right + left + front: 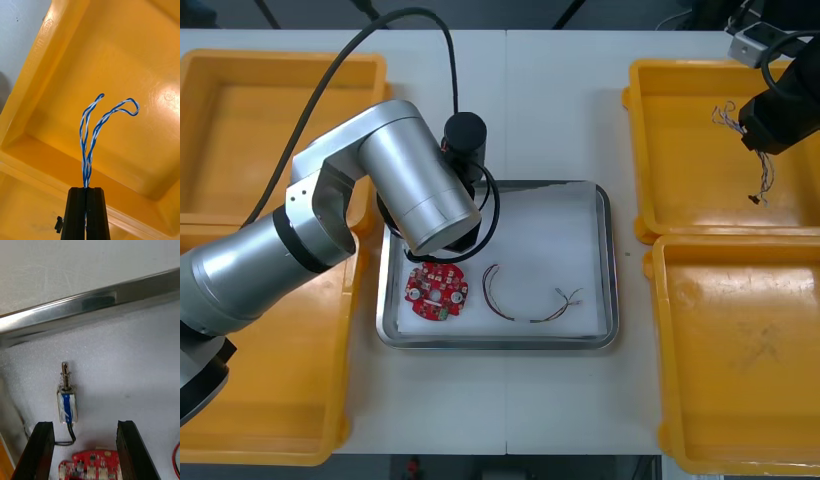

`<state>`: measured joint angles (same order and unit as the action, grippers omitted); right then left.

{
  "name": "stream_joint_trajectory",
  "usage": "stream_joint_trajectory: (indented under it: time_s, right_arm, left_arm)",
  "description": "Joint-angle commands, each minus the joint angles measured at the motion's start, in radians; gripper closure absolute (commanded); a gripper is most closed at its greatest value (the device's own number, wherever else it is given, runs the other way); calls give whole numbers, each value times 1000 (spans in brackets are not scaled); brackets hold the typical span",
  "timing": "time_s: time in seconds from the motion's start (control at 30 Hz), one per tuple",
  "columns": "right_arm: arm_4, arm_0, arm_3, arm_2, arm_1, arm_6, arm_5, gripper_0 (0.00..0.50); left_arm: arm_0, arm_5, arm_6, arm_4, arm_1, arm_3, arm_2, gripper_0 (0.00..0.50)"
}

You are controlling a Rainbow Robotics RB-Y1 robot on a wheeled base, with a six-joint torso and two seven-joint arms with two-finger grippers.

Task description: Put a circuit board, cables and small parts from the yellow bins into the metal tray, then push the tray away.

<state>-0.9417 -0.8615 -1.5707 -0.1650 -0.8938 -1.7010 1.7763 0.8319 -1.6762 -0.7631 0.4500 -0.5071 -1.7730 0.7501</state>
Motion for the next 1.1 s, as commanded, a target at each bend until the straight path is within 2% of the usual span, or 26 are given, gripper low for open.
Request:
stream_joint_trajectory:
  time_s: [0.03, 0.1, 0.23, 0.3, 0.43, 0.67, 0.87, 1.1]
  right_arm:
    - [18, 2, -29, 30, 19, 1, -8, 500]
    - [26, 1, -29, 30, 22, 0, -8, 500]
    - [32, 2, -29, 30, 29, -2, -6, 500]
    - [34, 2, -28, 30, 29, -3, -8, 500]
    - [26, 2, -29, 30, 29, -8, -8, 500]
    - [3, 2, -42, 28, 29, -17, -8, 500]
    - [-17, 2, -69, 2, 29, -16, -8, 500]
    - [-39, 2, -127, -53, 29, -5, -17, 500]
  left_arm:
    - [33, -76, 65, 70, -48, -125, -64, 7]
    - [50, -115, 65, 142, -71, -157, -104, 0]
    - [88, -162, 65, 236, -114, -181, -147, 0]
    - [133, -192, 68, 311, -156, -180, -163, 0]
    - [197, -223, 77, 403, -225, -172, -173, 0]
    - [273, -240, 90, 595, -337, -85, -282, 0]
    - [315, -238, 91, 696, -407, 40, -344, 0]
    - [338, -195, 93, 693, -452, 182, -348, 0]
